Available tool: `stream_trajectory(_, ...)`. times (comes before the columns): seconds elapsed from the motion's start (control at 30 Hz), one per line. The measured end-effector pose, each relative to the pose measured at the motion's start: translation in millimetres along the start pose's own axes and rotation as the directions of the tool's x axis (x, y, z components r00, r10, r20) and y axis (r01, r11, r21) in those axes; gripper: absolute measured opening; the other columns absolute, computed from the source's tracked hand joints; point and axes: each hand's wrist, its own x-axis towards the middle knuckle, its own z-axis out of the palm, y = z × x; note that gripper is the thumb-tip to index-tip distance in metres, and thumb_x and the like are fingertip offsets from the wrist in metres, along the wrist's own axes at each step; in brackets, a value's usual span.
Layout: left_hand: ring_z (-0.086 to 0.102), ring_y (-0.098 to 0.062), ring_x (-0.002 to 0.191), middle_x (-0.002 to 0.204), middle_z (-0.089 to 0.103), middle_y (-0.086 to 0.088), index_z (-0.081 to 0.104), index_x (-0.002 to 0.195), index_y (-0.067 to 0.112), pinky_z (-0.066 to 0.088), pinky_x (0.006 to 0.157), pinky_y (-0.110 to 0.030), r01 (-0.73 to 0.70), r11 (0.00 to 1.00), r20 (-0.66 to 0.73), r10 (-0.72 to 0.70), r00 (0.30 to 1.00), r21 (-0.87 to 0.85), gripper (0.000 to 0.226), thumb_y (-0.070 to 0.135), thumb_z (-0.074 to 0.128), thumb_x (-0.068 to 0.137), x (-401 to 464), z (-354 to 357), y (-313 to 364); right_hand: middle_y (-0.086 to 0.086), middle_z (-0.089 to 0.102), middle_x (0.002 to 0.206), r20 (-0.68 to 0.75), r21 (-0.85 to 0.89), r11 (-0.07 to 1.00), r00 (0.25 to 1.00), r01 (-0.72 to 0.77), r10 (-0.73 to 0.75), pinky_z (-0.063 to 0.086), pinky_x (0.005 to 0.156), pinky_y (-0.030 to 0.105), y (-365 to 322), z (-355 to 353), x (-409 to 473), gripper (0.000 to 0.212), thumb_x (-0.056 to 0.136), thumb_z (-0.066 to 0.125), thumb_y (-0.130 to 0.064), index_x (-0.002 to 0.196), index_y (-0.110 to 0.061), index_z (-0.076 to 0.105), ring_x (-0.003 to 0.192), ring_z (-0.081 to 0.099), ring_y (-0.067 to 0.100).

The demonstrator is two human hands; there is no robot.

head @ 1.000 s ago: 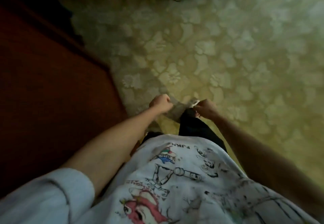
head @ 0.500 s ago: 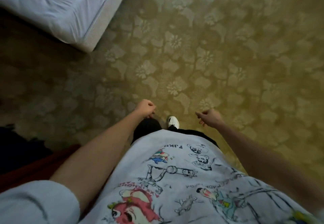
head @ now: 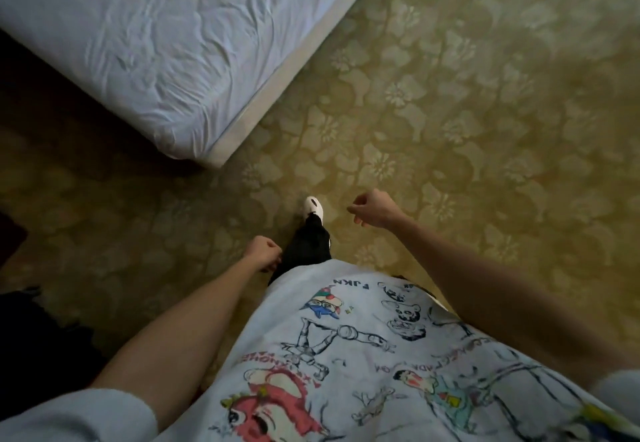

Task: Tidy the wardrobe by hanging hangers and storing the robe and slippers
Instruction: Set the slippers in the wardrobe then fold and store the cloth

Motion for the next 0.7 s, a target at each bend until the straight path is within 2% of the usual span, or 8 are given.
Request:
stream_trajectory(0.17,0.063,-0.021,0.063,0.082,0.072,-0.012,0.07,0.085,0.005,0.052,0.057,-0.027,-0.037,0.997,-0.007,0.036,0.999,-0.066,0.022,0.012,0.054,0.098,48.9,-75.0,92.8,0.008,0.075,0.083,-0.023,-0.075,0.997,0.999,-0.034,0.033,0.061,0.077,0.037,-46.0,-72.6,60.1,0.033,0.097,0.06,-0.034,0.088,-0.006,0.074,0.075,0.072,0.02)
stream_trajectory(0.27,0.062,-0.017,0.061,0.077,0.069,-0.006,0.067,0.085,0.008,0.05,0.054,-0.025,-0.105,0.989,0.039,0.11,0.993,-0.106,0.02,0.017,0.058,0.1,73.6,-109.8,163.4,0.01,0.073,0.078,-0.102,-0.071,0.994,0.992,-0.083,0.076,0.058,0.071,0.037,-43.6,-118.4,88.6,0.041,0.095,0.063,-0.042,0.083,-0.004,0.073,0.066,0.067,0.018)
stream_trajectory(0.4,0.065,-0.015,0.065,0.084,0.071,-0.005,0.066,0.09,0.012,0.051,0.055,-0.024,-0.187,0.965,0.106,0.209,0.972,-0.185,0.014,0.024,0.064,0.097,108.2,-145.7,271.7,0.015,0.073,0.077,-0.168,-0.029,0.98,0.967,-0.198,0.19,0.055,0.061,0.035,-26.7,-179.7,125.4,0.048,0.091,0.065,-0.048,0.079,-0.001,0.071,0.065,0.068,0.023)
stream_trajectory(0.53,0.067,-0.015,0.071,0.088,0.072,-0.003,0.068,0.097,0.011,0.051,0.057,-0.022,-0.278,0.949,0.15,0.299,0.942,-0.148,0.017,0.028,0.064,0.097,154.2,-170.6,380.3,0.017,0.074,0.083,-0.164,0.041,0.963,0.949,-0.266,0.269,0.049,0.058,0.029,-8.0,-238.1,172.1,0.05,0.091,0.067,-0.046,0.086,0.003,0.072,0.06,0.06,0.017)
stream_trajectory(0.7,0.067,-0.015,0.068,0.085,0.073,-0.004,0.069,0.097,0.01,0.052,0.057,-0.024,-0.295,0.952,0.129,0.303,0.944,-0.078,0.014,0.022,0.063,0.098,209.5,-213.8,502.7,0.01,0.071,0.072,-0.167,0.093,0.948,0.934,-0.304,0.316,0.056,0.062,0.036,-19.9,-333.1,250.7,0.044,0.092,0.068,-0.042,0.085,0.001,0.073,0.059,0.06,0.016)
